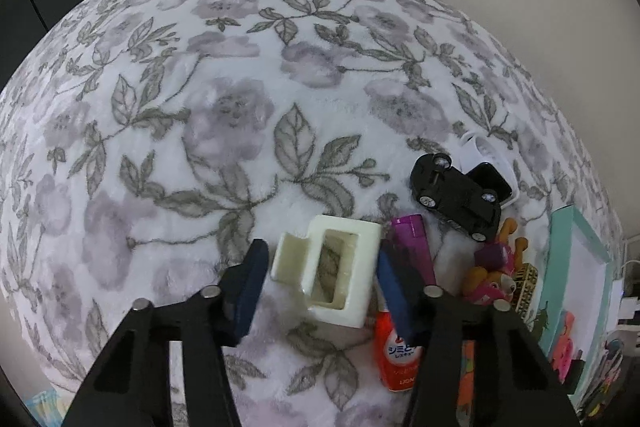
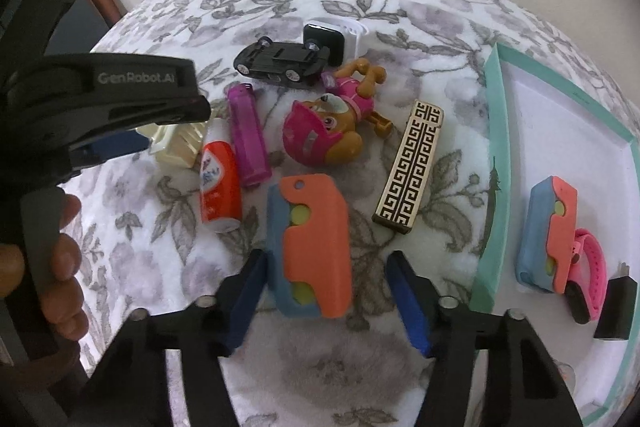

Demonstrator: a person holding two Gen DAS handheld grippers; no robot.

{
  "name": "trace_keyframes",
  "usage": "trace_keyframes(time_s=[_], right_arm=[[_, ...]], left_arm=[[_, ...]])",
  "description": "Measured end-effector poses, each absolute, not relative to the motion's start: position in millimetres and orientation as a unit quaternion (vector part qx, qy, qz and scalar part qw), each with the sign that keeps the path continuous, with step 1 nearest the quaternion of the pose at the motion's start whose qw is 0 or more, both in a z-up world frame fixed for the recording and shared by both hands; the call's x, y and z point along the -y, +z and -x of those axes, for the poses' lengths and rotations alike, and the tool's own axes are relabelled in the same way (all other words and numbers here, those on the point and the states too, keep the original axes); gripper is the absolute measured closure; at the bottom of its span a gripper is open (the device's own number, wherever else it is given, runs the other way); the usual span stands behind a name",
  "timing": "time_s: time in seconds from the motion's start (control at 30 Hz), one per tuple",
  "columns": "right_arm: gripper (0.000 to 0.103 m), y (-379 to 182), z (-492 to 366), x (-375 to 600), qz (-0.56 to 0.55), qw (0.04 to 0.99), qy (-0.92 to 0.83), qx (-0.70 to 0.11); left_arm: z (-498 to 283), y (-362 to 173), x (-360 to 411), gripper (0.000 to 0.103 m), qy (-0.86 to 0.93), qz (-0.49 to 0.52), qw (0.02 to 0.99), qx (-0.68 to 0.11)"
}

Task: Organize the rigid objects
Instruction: 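Grasp the cream hair clip with the left gripper while the right grasps the pink-blue block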

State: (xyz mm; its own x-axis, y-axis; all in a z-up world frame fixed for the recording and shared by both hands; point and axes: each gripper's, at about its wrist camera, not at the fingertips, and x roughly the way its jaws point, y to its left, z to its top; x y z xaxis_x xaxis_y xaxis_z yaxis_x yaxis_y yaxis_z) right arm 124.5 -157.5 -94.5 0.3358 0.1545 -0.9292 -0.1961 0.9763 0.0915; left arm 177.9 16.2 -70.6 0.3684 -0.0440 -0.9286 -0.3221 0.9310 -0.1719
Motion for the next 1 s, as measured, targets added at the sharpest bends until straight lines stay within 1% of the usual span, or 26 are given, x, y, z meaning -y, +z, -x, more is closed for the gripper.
trace_keyframes(time_s=[0.07,0.13,0.43,0.7,1.0], right_arm=[[0.055,-92.0,-123.7,155.7,0.018,0.817,0.109,-0.565],[0.057,-91.0,-124.2,155.5,0.015,0.817,0.112,-0.566],[0.057,-88.9,-126.2,171.9,-0.018,0.814,0.109,-0.57],[0.058,-79.7,-124.3,180.8,-0.033,0.817,0.111,-0.565],[0.058,-87.7,-123.0,171.8,0.003,0.813,0.104,-0.574]], left_arm=[[-178.5,-71.6,-17.7,0.053,0.087,0.168,0.809,-0.556],[-176.7,-71.1,-19.8,0.054,0.09,0.169,0.809,-0.556],[-171.4,-68.5,-27.0,0.054,0.113,0.177,0.799,-0.563],[-164.8,-63.2,-42.6,0.054,0.143,0.207,0.795,-0.551],[-162.7,-64.5,-37.2,0.054,0.139,0.198,0.79,-0.563]])
